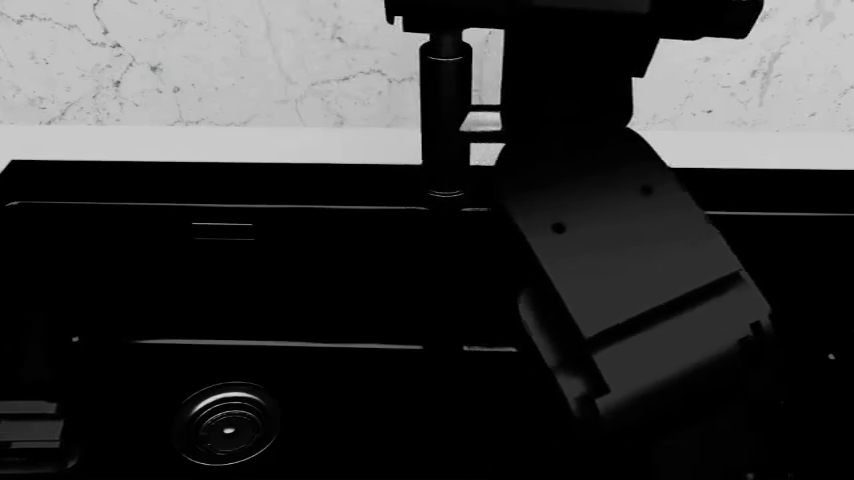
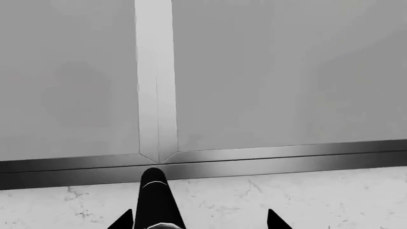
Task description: Turn the sink spout to the right.
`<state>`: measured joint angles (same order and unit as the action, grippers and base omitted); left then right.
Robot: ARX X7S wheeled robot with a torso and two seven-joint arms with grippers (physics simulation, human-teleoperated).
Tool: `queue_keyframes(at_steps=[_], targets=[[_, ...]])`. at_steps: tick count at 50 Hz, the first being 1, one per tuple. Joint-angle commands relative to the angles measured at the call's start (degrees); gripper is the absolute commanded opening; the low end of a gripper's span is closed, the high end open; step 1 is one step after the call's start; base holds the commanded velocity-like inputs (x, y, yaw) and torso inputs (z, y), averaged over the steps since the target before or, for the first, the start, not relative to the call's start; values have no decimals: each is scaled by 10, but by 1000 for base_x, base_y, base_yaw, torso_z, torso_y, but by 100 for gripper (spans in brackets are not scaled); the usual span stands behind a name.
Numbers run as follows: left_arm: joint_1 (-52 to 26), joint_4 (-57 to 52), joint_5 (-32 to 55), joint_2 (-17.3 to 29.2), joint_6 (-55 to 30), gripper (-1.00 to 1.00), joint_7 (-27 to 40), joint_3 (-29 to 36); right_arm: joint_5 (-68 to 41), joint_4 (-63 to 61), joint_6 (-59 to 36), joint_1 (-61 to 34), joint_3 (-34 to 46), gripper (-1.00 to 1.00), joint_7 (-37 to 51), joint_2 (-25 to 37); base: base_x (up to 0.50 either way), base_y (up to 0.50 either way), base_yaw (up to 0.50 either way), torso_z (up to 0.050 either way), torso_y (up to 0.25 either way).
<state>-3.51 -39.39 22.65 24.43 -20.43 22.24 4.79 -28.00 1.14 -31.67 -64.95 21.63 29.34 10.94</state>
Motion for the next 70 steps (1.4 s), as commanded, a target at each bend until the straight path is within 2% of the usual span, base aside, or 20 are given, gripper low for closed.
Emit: queue_keyframes(at_steps=[1, 50, 70], targets=[[0, 1, 1, 1, 1, 100, 1, 2, -1, -4, -8, -8, -6, 100, 5, 15, 0, 0, 0, 0, 0], [-3, 3, -3, 8, 0, 100, 7, 13, -4, 8, -2, 9, -27, 100, 19, 54, 0, 0, 0, 0, 0], [-5, -2, -1, 11, -7, 100, 13, 16, 15, 80, 13, -22, -28, 100, 13, 65, 0, 0, 0, 0, 0]])
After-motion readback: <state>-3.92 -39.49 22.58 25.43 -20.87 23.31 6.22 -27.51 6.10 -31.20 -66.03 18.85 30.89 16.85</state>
